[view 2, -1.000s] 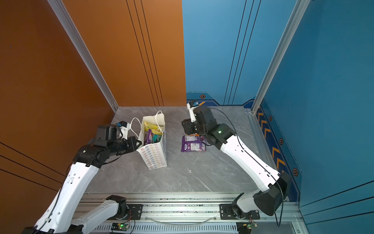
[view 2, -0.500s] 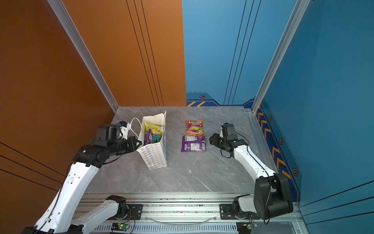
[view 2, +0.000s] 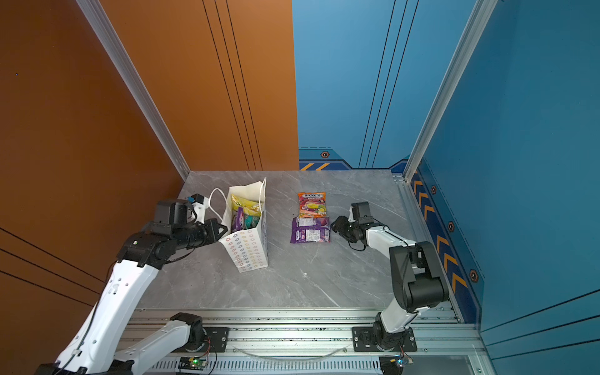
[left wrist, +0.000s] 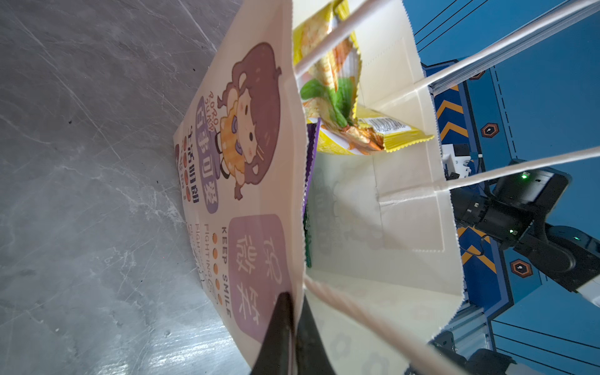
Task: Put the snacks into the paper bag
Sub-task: 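Move the right gripper down to the purple Fox's Berries packet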
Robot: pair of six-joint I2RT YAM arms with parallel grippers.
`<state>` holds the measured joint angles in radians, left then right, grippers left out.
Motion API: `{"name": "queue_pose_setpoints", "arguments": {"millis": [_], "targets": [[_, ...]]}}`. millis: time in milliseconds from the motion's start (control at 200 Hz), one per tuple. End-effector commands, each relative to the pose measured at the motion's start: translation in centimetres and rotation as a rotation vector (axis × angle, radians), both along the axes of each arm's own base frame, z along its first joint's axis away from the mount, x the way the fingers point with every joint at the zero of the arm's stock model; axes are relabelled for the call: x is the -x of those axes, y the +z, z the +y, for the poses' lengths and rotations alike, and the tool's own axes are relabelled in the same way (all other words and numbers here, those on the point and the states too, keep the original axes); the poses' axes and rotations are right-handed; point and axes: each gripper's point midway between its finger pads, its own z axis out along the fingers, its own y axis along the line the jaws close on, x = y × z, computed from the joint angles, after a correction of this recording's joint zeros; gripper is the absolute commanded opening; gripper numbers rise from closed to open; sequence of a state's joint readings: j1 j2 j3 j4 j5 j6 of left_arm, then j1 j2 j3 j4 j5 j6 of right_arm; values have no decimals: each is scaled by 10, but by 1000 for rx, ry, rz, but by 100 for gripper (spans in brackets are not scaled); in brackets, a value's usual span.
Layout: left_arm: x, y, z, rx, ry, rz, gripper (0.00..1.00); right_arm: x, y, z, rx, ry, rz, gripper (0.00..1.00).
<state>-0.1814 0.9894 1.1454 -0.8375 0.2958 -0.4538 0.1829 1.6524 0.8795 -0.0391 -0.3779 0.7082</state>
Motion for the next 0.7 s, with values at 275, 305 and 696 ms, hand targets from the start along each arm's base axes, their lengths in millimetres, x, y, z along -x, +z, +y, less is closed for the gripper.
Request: {"name": "queue_pose_setpoints", "arguments": {"millis": [275,305,696], "targets": [[0,6,-2,24,-15,-20,7,-13,-22,33,-38,37,19,58],[-1,7,-2,24,-14,-21,8,-13,-24,35,-41,37,22,58],[-1,6,-2,23,-13,-18,8,-19,-15,42,-69,38,-23,28]]}}
